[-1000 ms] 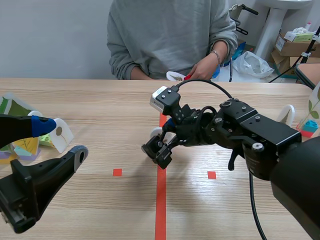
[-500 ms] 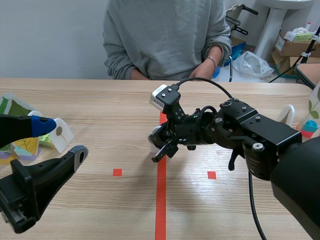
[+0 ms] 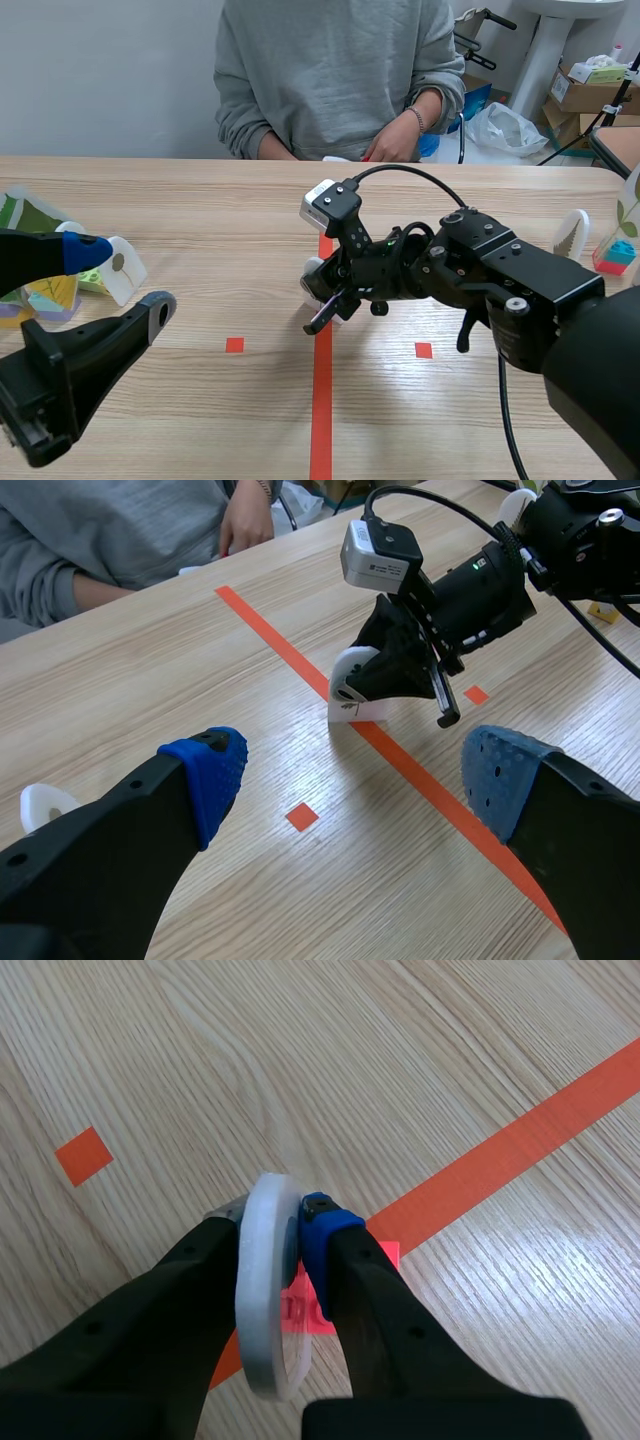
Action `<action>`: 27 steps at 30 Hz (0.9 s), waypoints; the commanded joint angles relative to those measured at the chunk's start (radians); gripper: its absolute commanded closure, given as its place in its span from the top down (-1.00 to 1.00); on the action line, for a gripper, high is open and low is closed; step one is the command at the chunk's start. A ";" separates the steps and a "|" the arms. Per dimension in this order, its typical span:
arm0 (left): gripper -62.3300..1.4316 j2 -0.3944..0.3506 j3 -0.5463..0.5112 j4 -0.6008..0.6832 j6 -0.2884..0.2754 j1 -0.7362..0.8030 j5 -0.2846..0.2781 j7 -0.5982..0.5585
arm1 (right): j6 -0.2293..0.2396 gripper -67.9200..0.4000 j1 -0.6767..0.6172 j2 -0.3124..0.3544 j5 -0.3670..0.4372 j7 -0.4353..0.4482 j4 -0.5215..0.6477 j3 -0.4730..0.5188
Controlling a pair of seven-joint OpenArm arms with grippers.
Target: Do the leaf sorting experiment
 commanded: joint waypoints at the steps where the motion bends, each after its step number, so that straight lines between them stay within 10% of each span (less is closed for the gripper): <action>1: 0.51 0.005 0.005 0.012 -0.002 -0.003 -0.006 -0.018 | 0.003 -0.92 0.001 0.000 0.006 -0.004 0.014 0.003; 27: 0.51 0.005 0.005 0.012 -0.002 -0.003 -0.006 -0.018 | -0.081 -0.92 -0.072 0.066 0.165 -0.107 0.068 0.436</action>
